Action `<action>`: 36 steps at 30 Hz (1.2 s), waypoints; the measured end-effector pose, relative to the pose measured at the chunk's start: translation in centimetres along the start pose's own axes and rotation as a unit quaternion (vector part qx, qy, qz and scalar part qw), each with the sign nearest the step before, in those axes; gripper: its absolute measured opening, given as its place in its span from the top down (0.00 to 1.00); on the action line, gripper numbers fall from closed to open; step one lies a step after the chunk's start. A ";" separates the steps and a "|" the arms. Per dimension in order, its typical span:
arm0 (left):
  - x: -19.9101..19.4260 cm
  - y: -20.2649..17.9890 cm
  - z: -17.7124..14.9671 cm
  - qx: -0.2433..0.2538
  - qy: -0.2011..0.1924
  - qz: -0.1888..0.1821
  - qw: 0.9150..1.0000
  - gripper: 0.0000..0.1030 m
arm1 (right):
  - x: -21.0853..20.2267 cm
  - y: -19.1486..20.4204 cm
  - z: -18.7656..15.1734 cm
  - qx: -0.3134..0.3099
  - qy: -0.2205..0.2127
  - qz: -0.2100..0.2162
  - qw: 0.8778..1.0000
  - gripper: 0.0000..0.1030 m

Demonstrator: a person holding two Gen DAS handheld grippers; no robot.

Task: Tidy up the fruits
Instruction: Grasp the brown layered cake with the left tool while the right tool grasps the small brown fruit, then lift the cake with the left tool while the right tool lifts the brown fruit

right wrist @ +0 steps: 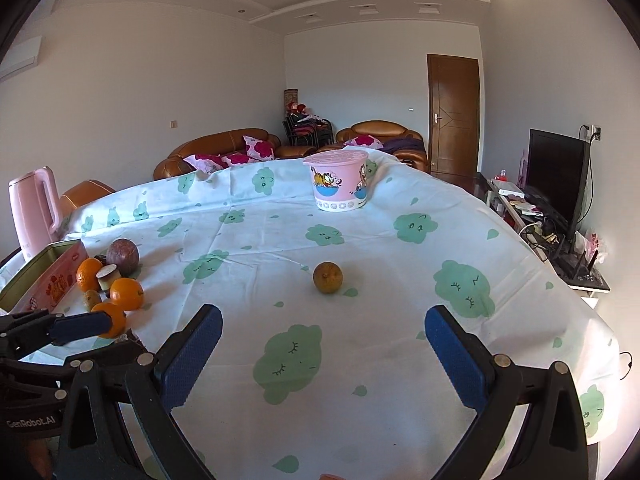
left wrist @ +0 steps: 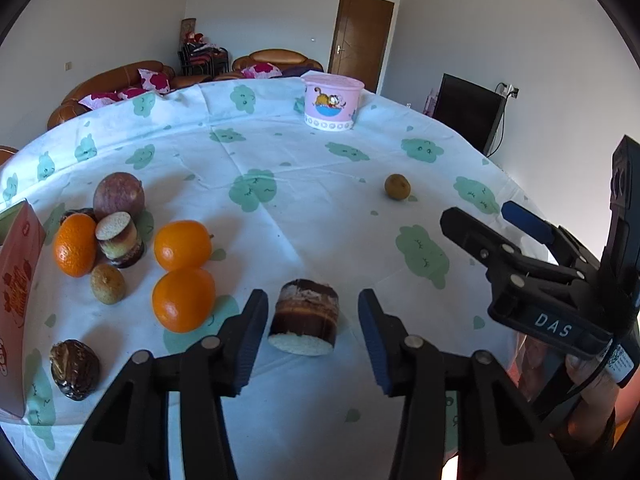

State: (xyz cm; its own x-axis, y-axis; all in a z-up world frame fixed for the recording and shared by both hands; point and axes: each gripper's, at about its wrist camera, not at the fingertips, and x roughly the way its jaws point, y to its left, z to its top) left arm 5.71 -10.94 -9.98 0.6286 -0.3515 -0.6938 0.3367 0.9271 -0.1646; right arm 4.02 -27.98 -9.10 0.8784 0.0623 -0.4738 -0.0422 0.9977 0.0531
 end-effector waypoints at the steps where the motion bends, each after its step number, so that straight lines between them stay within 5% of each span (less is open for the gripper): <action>1: 0.1 0.0 0.0 -0.001 0.005 -0.006 1.000 0.60 | 0.2 0.1 0.0 -0.001 0.002 0.003 1.000 0.01; 6: 0.0 0.1 -0.1 0.003 0.008 -0.020 1.000 0.66 | 1.7 0.8 1.1 -0.006 0.016 0.011 1.000 0.03; 10: -0.8 0.5 0.6 0.008 -0.012 -0.015 1.000 0.66 | 3.5 1.1 2.5 -0.015 0.044 0.008 0.999 0.24; 15: -2.1 1.6 3.1 0.014 -0.060 0.007 0.998 0.66 | 6.6 1.0 3.7 -0.011 0.090 0.013 0.996 0.33; 19: -1.1 2.8 4.6 0.000 -0.066 0.011 0.998 0.66 | 8.9 0.6 4.1 -0.002 0.123 0.006 0.992 0.49; 24: 0.2 2.8 5.7 0.003 -0.074 0.022 0.997 0.66 | 10.8 0.2 3.9 0.010 0.165 0.017 0.986 0.55; 36: 1.0 2.6 5.1 0.006 -0.086 0.032 0.996 0.66 | 11.5 -0.1 4.0 0.017 0.183 0.036 0.982 0.72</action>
State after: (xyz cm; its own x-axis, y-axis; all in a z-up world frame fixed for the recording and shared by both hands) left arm 10.75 -9.57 -7.52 0.7597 -0.3107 -0.5713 0.3010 0.9467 -0.1147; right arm 16.04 -27.46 -11.07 0.6433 0.1436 -0.7520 -0.0765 0.9894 0.1234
